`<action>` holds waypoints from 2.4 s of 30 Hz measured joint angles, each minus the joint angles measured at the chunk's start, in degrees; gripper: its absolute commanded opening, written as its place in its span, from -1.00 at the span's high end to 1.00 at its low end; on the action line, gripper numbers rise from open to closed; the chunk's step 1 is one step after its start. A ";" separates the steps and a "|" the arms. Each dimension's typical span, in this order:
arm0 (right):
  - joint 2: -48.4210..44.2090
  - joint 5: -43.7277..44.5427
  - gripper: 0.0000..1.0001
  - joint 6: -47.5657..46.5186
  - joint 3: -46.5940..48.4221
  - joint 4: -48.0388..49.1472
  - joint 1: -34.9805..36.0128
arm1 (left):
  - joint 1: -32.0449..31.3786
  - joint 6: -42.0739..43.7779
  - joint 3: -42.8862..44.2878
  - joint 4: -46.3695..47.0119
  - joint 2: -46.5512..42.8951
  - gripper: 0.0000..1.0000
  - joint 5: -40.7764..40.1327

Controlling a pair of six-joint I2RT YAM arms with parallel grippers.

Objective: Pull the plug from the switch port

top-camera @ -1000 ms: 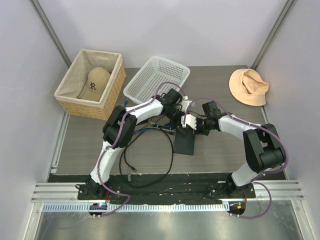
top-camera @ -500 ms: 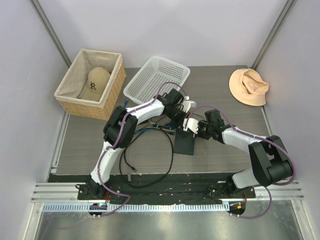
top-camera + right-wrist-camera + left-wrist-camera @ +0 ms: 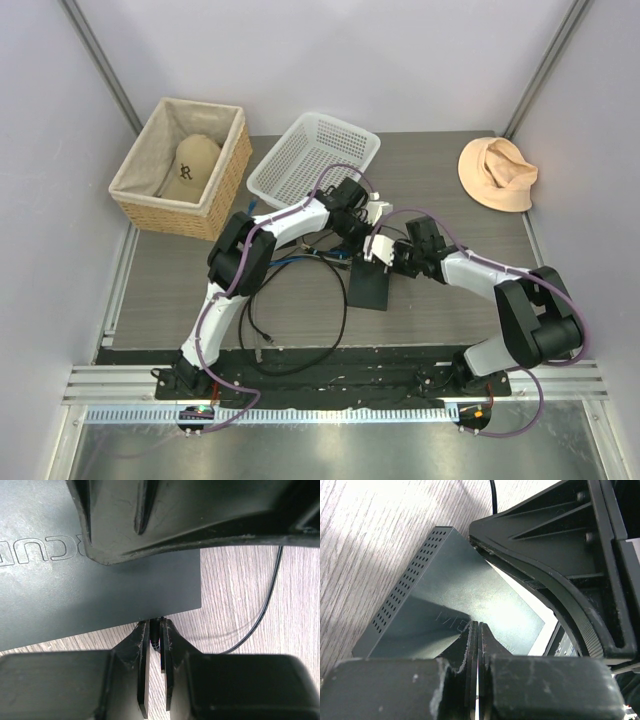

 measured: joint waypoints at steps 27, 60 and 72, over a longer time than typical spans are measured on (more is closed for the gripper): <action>-13.55 -0.48 0.98 -0.61 -2.80 -12.15 -14.08 | -0.50 1.49 0.44 -0.20 -0.15 1.00 -0.52; 19.58 -32.92 0.98 101.55 31.15 12.87 -21.29 | -4.59 19.76 -22.14 24.96 -26.86 -0.35 -33.53; 19.89 -32.70 0.98 115.54 30.56 19.19 -21.68 | -4.76 8.70 -9.42 31.15 -14.80 -0.37 -37.51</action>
